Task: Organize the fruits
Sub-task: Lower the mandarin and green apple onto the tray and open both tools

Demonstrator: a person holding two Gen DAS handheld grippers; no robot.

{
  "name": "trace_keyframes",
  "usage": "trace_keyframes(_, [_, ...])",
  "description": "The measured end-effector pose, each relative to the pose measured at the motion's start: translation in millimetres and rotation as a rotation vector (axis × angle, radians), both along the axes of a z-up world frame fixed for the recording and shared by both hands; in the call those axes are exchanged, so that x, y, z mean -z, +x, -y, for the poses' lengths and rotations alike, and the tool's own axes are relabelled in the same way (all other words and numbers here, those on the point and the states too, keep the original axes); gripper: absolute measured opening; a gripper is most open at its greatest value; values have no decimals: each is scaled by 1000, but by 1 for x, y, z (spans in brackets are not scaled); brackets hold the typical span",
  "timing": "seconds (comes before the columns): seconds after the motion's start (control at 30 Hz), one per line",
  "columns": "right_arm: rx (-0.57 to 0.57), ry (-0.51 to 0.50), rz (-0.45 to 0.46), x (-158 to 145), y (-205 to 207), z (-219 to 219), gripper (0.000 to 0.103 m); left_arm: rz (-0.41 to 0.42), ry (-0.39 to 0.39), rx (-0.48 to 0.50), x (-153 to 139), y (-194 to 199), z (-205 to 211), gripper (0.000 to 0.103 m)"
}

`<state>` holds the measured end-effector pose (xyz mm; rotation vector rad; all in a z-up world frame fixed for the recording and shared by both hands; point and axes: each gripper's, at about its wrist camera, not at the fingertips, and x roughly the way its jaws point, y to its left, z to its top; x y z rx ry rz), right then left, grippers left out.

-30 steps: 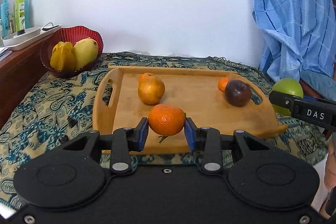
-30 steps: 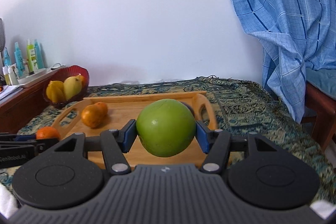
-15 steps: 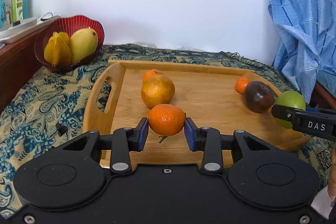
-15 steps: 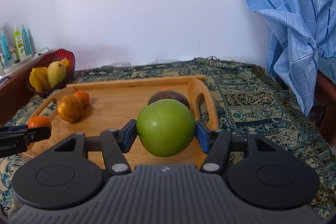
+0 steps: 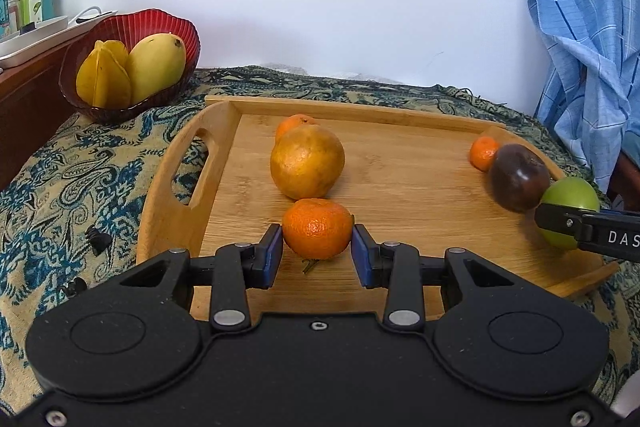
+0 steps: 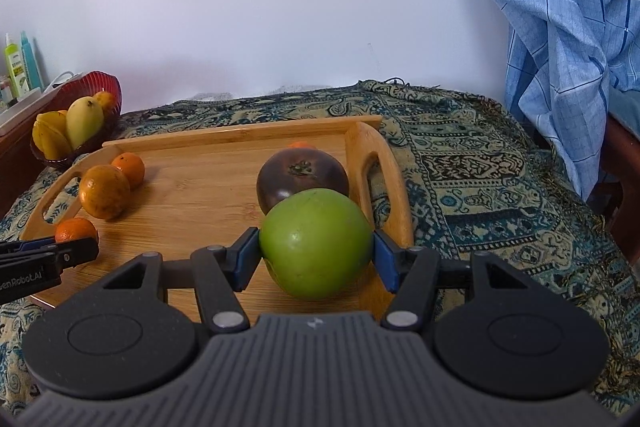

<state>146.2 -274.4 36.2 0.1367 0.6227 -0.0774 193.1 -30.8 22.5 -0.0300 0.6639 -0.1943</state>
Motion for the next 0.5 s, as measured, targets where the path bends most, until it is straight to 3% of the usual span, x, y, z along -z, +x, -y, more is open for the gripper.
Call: trace_keyframes(0.5, [-14, -4, -20, 5, 4, -2, 63, -1, 7, -9, 5, 6, 1, 35])
